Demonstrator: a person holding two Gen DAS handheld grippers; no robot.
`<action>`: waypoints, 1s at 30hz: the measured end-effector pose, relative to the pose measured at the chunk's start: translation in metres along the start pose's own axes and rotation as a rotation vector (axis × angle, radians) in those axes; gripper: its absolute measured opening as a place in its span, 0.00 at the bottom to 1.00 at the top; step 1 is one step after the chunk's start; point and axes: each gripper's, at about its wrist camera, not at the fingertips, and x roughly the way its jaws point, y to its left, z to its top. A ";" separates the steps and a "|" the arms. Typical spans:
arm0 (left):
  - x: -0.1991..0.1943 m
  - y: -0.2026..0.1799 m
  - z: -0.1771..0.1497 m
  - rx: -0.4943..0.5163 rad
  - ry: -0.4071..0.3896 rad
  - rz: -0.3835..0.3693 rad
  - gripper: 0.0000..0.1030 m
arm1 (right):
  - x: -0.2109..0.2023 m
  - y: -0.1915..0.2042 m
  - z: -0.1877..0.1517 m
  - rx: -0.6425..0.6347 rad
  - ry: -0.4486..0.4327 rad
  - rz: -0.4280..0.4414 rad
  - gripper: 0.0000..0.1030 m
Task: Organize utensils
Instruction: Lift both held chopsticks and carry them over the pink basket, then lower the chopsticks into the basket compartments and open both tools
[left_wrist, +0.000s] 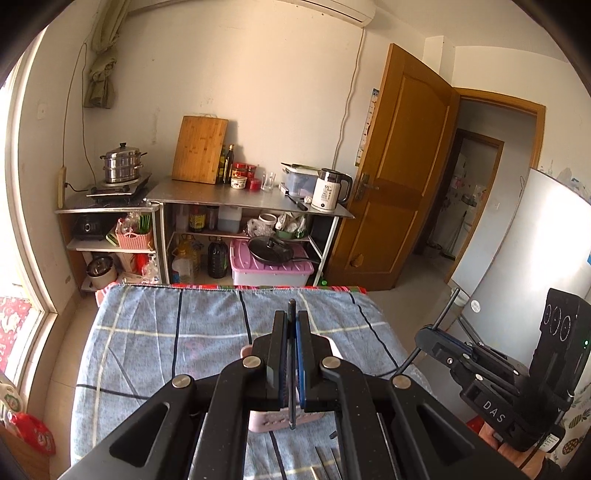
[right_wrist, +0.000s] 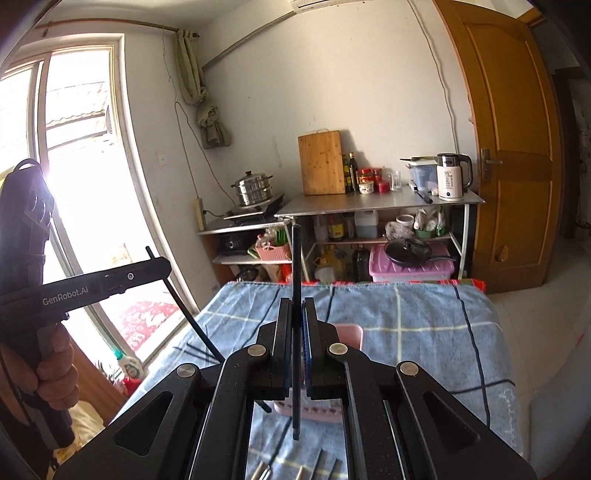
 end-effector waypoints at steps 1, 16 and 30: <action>0.002 0.001 0.005 -0.002 -0.003 0.005 0.03 | 0.003 0.000 0.004 0.001 -0.010 -0.004 0.05; 0.052 0.027 0.011 -0.021 0.012 0.022 0.04 | 0.057 -0.003 0.014 0.016 -0.034 -0.017 0.05; 0.100 0.050 -0.028 -0.046 0.116 0.033 0.04 | 0.097 -0.012 -0.020 0.007 0.092 -0.044 0.05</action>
